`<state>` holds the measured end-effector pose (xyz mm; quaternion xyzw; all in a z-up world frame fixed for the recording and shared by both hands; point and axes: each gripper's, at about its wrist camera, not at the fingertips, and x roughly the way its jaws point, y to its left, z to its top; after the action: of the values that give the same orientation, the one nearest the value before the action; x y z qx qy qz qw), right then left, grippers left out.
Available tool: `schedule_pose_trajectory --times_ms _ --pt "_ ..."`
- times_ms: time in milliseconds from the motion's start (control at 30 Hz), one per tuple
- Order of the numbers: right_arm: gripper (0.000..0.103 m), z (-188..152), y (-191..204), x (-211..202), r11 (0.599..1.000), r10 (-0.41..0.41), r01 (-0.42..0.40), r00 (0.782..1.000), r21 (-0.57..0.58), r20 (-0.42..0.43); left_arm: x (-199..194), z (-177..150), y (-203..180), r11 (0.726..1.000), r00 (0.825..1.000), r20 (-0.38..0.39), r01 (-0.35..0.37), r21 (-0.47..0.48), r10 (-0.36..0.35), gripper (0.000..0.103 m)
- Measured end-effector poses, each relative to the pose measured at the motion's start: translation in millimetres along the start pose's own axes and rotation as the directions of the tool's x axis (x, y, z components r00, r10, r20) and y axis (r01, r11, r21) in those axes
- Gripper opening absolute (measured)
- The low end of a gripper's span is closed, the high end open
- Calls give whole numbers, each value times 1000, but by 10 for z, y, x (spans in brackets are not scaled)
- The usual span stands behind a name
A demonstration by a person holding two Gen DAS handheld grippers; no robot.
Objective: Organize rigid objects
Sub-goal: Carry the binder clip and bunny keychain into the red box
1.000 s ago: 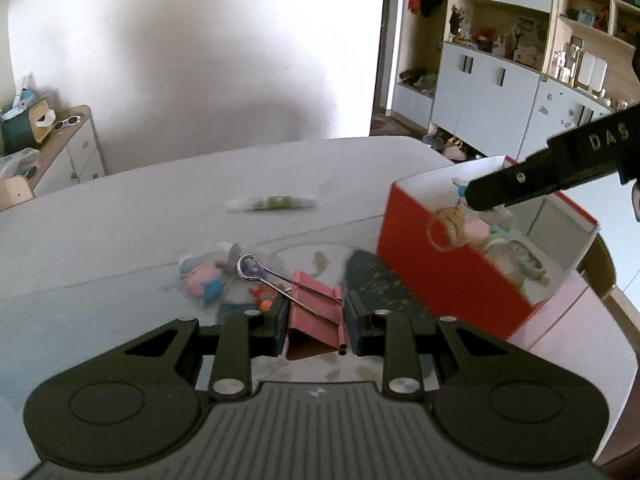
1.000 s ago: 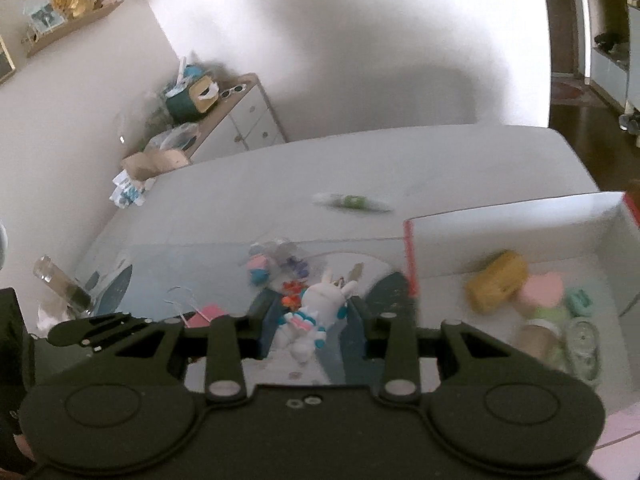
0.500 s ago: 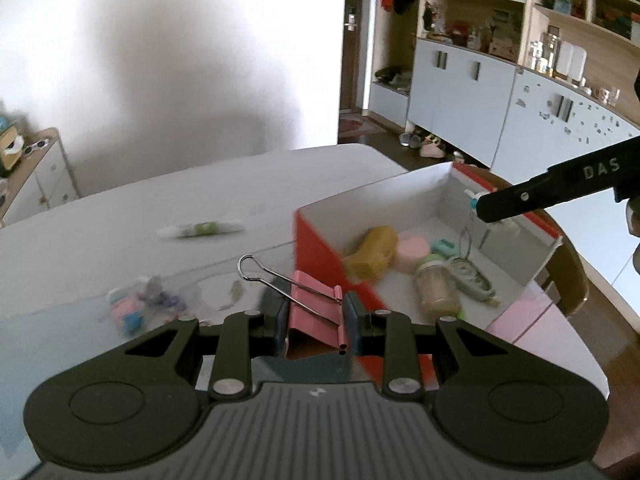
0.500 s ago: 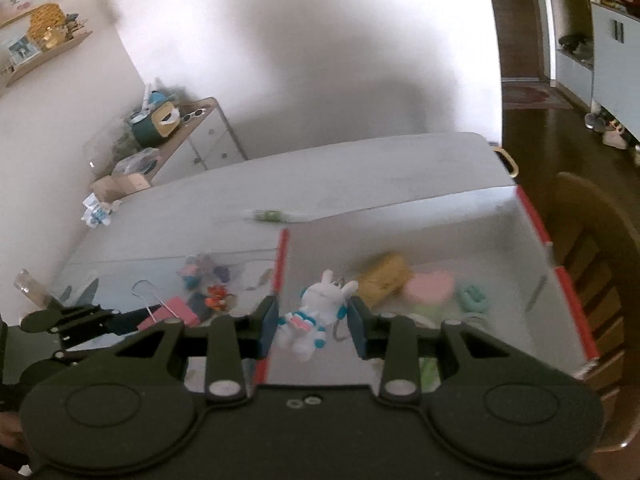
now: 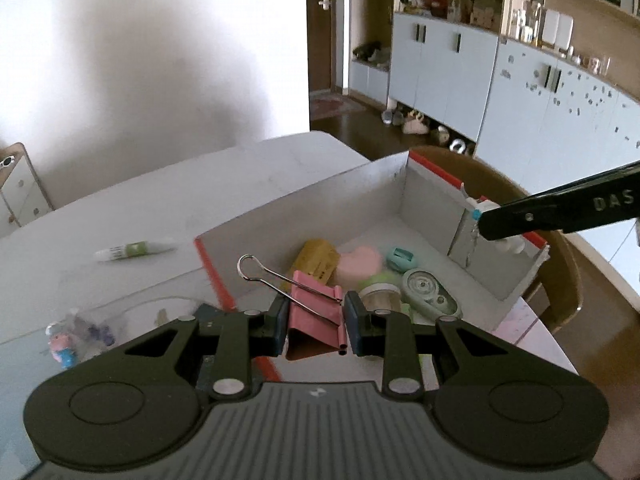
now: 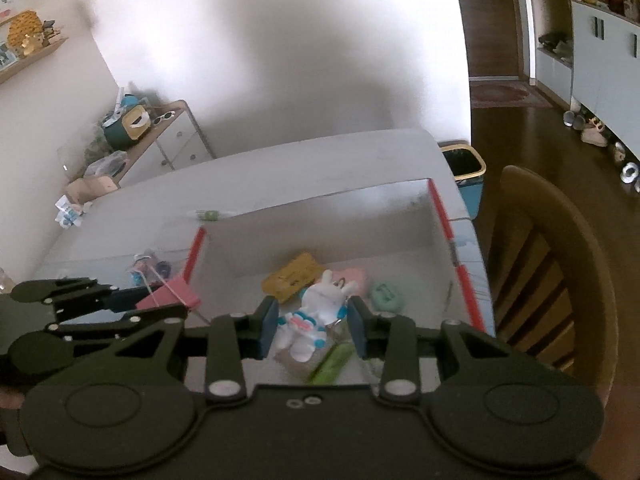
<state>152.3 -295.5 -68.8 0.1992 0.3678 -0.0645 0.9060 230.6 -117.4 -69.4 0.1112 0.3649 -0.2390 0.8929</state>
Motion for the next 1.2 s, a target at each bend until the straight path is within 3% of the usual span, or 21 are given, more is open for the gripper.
schedule_pose_trajectory --times_ms 300,567,1033,1200 --pt "36 -24 -282 162 1000 -2 2 999 -3 -33 607 163 -150 1000 992 -123 -31 1 31 29" --pt "36 -69 -286 418 998 -5 0 996 -55 -89 1059 187 -205 996 967 -240 -86 -6 82 29" --pt "36 -142 -229 826 986 -38 5 980 -165 -193 1457 197 -260 994 919 -384 -109 -27 90 29" --pt "36 -189 -231 905 979 -71 22 969 -202 -236 1502 209 -288 994 911 -401 -110 -19 94 29"
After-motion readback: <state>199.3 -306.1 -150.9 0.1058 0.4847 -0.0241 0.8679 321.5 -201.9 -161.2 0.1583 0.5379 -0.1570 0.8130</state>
